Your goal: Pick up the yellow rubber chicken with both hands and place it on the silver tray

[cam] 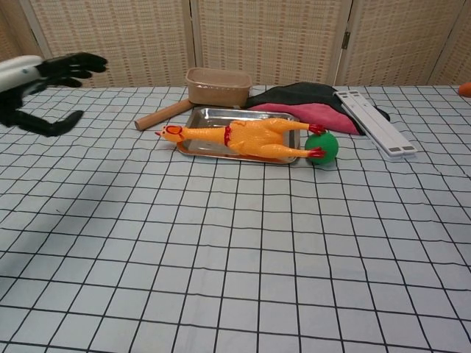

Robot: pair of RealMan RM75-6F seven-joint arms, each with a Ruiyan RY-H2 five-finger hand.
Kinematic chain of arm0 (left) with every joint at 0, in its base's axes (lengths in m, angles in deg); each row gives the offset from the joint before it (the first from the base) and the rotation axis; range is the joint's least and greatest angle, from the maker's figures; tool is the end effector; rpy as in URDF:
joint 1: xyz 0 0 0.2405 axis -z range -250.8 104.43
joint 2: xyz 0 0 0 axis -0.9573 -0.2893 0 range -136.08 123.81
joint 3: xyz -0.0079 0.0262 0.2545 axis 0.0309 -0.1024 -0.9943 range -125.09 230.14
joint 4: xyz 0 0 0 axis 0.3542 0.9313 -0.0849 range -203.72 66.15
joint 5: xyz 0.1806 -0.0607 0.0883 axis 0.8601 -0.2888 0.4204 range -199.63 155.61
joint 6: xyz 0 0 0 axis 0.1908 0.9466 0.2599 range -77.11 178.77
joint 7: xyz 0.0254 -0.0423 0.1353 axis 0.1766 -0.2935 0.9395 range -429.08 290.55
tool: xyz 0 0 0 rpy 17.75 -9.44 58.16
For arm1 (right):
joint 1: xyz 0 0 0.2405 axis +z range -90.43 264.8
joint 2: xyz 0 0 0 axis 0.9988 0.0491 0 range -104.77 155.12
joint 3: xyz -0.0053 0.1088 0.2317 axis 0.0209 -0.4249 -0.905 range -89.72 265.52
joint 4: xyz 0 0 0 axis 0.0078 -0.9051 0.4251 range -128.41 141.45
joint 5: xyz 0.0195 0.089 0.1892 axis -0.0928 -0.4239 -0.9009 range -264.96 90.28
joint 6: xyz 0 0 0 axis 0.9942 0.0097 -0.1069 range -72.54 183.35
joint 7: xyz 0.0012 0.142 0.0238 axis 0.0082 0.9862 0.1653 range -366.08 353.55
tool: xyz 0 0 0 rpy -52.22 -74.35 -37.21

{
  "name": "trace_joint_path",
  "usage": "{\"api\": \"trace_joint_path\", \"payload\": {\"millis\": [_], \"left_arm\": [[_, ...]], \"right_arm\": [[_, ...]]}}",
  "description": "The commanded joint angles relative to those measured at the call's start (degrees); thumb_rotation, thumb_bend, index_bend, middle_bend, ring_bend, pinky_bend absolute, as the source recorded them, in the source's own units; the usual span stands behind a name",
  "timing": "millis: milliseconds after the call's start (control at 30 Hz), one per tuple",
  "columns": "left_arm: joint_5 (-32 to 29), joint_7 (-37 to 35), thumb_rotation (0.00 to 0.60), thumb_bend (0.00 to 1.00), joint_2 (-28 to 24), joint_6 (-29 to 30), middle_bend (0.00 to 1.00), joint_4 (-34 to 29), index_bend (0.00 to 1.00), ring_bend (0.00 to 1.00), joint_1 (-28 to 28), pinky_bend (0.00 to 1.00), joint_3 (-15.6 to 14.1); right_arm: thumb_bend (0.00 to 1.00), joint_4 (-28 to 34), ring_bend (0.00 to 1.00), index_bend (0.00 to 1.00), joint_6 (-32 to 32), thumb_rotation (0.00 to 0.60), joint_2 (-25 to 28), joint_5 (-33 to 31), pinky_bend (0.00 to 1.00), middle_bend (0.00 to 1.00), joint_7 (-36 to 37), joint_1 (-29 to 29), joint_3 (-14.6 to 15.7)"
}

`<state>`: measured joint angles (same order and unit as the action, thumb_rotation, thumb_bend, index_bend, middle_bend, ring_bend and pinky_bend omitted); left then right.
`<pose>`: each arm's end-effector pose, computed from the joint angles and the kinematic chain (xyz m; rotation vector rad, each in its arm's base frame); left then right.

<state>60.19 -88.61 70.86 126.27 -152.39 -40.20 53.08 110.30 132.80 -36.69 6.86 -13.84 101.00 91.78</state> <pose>-0.2161 0.3076 0.0735 -1.6336 -1.1214 -1.3535 -0.2422 -0.1873 0.1169 1.7562 -0.9110 0.9524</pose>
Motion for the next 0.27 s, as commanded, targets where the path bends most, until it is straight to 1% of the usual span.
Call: {"api": "trace_joint_path", "payload": {"millis": [33, 133, 267], "left_arm": [[6.7, 12.8, 0.6, 0.5, -6.6, 16.5, 0.0, -3.5, 0.0, 0.0, -16.9, 0.05, -10.9], [8.5, 15.2, 0.6, 0.5, -7.5, 18.5, 0.0, -5.2, 0.0, 0.0, -18.4, 0.05, -10.7], [10.0, 15.7, 0.6, 0.5, -8.2, 18.3, 0.0, -5.9, 0.0, 0.0, -19.0, 0.05, -10.3]], "right_arm": [[0.03, -3.0, 0.0, 0.0, 8.7, 0.6, -6.9, -1.6, 0.0, 0.0, -9.3, -7.2, 0.2], [0.03, -4.1, 0.0, 0.0, 9.3, 0.6, -7.4, -0.3, 0.0, 0.0, -7.8, -7.8, 0.6], [0.03, -4.3, 0.0, 0.0, 9.7, 0.6, -7.0, 0.7, 0.0, 0.0, -6.4, -8.1, 0.6]]}}
